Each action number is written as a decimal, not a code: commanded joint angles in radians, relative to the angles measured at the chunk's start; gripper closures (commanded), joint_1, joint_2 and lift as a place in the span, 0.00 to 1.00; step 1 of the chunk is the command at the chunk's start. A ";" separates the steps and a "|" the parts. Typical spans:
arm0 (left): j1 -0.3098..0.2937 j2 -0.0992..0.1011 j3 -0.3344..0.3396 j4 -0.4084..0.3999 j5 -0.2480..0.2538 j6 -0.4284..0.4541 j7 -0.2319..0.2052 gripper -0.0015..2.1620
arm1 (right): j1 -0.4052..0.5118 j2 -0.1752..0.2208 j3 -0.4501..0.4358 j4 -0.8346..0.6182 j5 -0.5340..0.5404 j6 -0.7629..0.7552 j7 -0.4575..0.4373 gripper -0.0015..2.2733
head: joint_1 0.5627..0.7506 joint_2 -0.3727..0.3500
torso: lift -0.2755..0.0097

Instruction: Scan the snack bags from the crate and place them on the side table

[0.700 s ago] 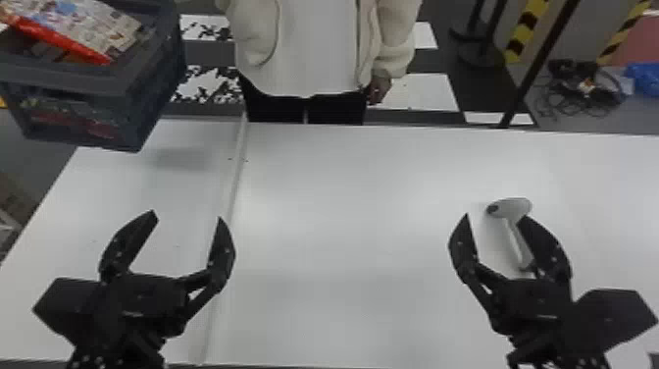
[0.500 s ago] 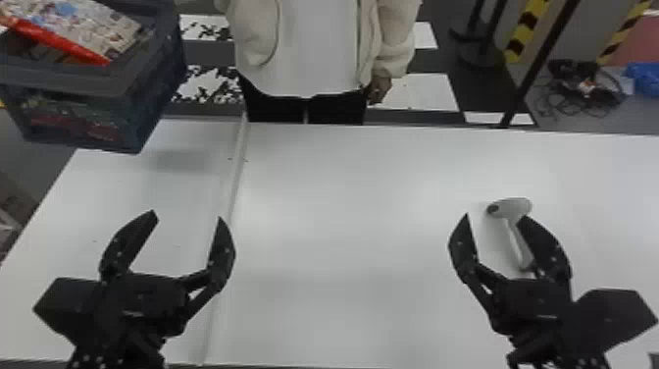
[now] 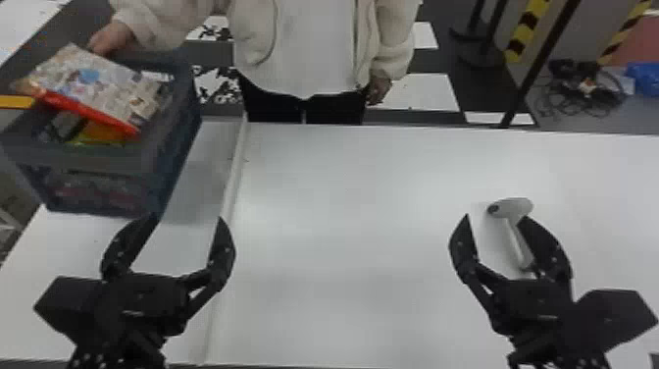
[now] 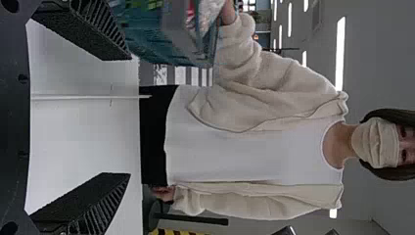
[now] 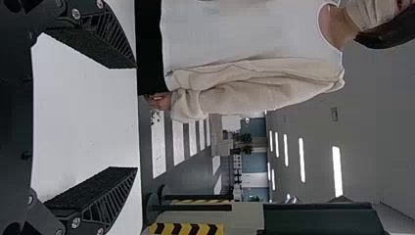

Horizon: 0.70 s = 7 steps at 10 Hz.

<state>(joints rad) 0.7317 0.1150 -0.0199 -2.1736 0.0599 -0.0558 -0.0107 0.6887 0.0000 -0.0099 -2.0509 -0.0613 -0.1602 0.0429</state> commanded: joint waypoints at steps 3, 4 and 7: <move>0.000 0.000 0.000 0.000 0.003 0.000 0.000 0.00 | 0.000 0.001 0.001 0.000 0.000 0.000 0.000 0.06 | 0.70 0.50 | 0.64; 0.000 0.000 0.000 0.000 0.005 0.000 0.000 0.00 | 0.000 0.001 0.001 0.000 0.000 0.000 0.000 0.06 | 0.70 0.50 | 0.64; 0.000 -0.002 0.014 -0.009 0.020 -0.012 -0.002 0.00 | 0.000 0.001 0.001 0.002 0.000 0.000 0.000 0.06 | 0.70 0.50 | 0.64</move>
<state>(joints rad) 0.7317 0.1147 -0.0098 -2.1802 0.0775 -0.0619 -0.0117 0.6887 0.0000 -0.0092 -2.0502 -0.0613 -0.1602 0.0429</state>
